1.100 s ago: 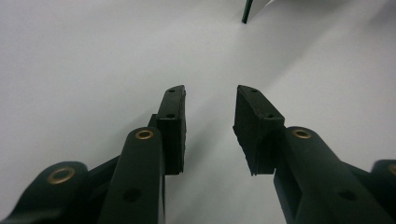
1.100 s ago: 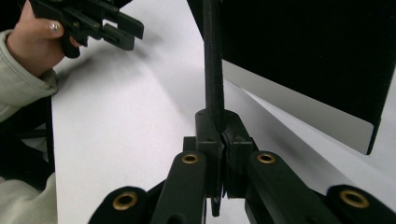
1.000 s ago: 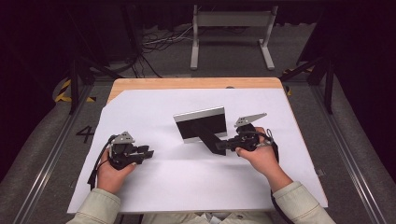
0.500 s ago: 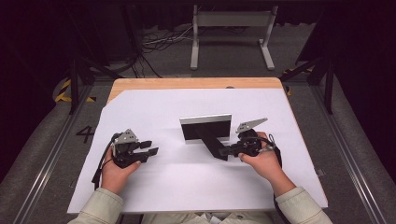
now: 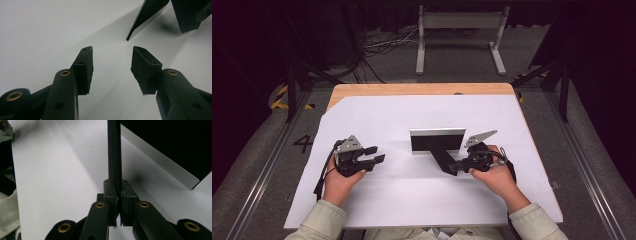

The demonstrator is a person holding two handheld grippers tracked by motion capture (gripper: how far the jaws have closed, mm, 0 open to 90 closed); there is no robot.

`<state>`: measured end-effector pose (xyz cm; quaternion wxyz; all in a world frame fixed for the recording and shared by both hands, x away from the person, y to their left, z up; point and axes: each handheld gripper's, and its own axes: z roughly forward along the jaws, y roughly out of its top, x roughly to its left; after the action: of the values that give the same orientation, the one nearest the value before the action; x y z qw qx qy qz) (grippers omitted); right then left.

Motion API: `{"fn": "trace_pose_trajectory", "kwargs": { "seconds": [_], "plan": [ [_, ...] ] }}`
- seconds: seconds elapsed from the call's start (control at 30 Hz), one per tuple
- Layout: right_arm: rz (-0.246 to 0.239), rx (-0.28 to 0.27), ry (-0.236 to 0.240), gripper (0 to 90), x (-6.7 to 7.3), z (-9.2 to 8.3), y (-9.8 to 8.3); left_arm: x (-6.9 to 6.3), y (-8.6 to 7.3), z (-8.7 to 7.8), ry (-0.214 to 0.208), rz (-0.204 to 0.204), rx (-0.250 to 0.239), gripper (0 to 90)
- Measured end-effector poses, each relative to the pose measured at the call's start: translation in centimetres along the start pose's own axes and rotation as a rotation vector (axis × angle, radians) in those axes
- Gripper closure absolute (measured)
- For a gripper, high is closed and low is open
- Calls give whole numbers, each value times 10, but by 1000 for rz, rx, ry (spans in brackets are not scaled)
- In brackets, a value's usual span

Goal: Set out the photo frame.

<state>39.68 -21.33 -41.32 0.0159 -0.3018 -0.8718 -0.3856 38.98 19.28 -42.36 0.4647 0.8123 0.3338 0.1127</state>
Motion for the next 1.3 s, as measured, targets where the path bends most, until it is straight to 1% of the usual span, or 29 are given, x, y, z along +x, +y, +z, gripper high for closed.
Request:
{"fn": "trace_pose_trajectory", "kwargs": {
  "seconds": [0.13,0.17,0.23,0.27,0.33,0.47,0.6,0.73,0.8,0.83,0.9,0.97,1.0,1.03,1.13,1.17,1.2,1.23,1.3],
  "plan": [
    [-4,16,-12,853,2,1,-2,-1,3,2,2,-9,-7,508],
    [-6,18,-13,853,2,1,-3,0,3,3,-8,-16,-14,506],
    [-4,22,-15,851,2,1,-3,0,3,3,-12,-22,-21,507],
    [-3,22,-16,848,2,1,-3,-1,4,4,-7,-8,-22,507],
    [1,24,-21,841,3,0,-4,-1,4,5,-11,-4,-23,507],
    [11,17,-11,810,3,-3,-5,-1,5,5,-8,-2,-19,512],
    [14,13,-15,805,2,-6,-7,-2,5,6,-8,-5,-19,516],
    [20,7,-16,802,2,-8,-7,-2,6,7,-10,6,-20,523],
    [18,4,-16,797,3,-9,-7,-3,6,8,-15,0,-21,528],
    [20,2,-17,794,3,-10,-7,-3,7,8,-20,3,-22,533],
    [19,-7,-20,787,4,-13,-6,-5,9,7,-29,29,-27,542],
    [21,-16,-26,780,4,-16,-6,-9,12,6,-15,54,-21,566],
    [21,-22,-31,778,4,-18,-7,-10,13,6,-15,70,-16,567],
    [21,-22,-31,778,4,-18,-7,-10,13,6,-15,70,-16,567],
    [20,-44,-45,773,4,-27,-8,-14,17,8,-19,80,-9,568],
    [20,-44,-45,773,4,-27,-8,-14,17,8,-19,80,-9,560],
    [22,-49,-49,773,4,-29,-8,-14,18,9,-25,70,-11,560],
    [22,-57,-58,773,4,-33,-8,-14,19,10,-40,63,-10,556],
    [22,-65,-67,774,4,-37,-9,-14,19,11,-40,59,-9,558]
  ]
}}
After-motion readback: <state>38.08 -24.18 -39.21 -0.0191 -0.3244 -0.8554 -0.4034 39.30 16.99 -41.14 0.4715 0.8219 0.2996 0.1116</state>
